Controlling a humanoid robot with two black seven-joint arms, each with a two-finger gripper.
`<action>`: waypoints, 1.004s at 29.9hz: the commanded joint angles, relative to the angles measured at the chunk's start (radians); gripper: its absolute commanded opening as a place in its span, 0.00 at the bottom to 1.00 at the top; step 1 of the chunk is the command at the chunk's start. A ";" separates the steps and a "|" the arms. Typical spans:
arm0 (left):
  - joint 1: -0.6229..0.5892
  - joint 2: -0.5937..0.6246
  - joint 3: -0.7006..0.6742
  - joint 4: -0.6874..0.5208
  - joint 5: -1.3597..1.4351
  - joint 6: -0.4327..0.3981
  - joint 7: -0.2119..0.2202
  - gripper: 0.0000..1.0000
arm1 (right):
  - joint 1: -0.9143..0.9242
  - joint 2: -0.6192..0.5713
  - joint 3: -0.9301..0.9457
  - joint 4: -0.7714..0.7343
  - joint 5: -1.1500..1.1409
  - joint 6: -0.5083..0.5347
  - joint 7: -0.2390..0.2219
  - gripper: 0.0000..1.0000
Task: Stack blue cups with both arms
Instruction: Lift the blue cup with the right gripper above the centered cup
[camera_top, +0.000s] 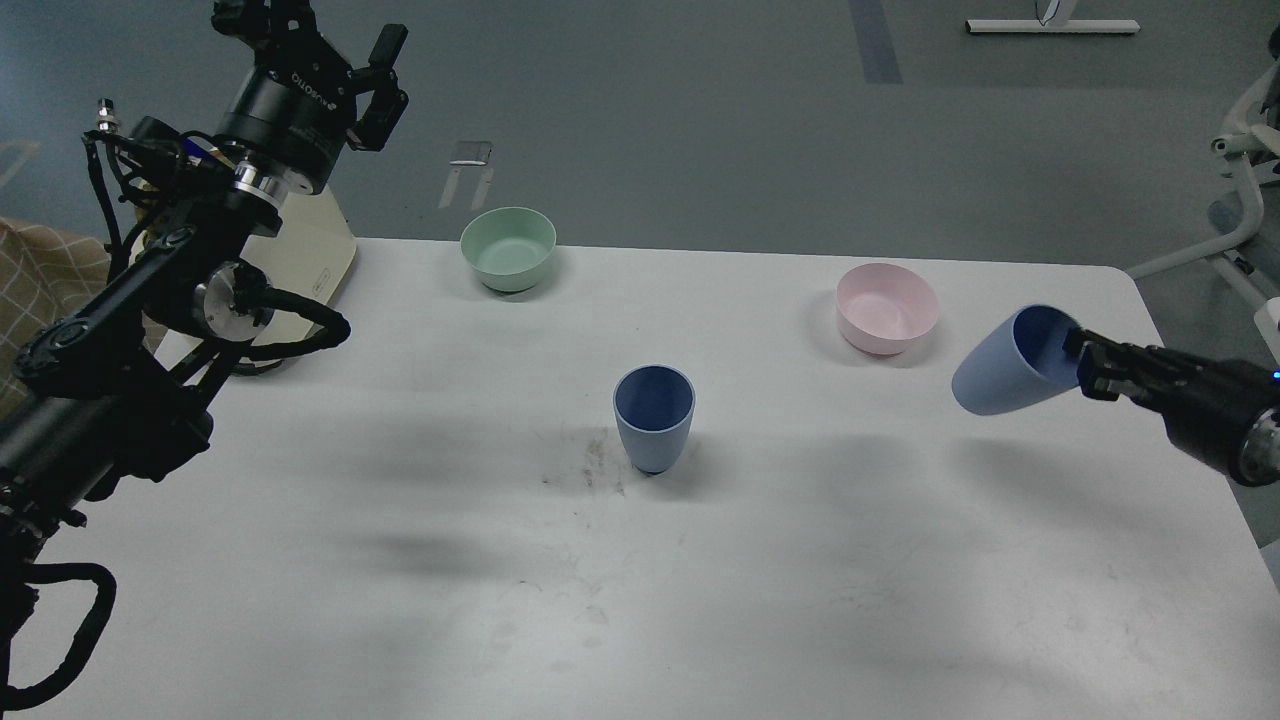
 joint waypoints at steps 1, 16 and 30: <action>0.001 0.000 0.001 -0.001 0.000 -0.003 0.005 0.98 | 0.147 0.006 -0.013 0.002 0.056 0.000 -0.012 0.00; 0.004 0.002 -0.015 -0.001 -0.006 -0.008 0.003 0.98 | 0.752 0.244 -0.690 -0.078 0.049 0.000 -0.043 0.00; 0.004 0.002 -0.018 -0.001 -0.012 -0.008 -0.002 0.98 | 0.824 0.337 -0.877 -0.160 0.030 0.000 -0.043 0.00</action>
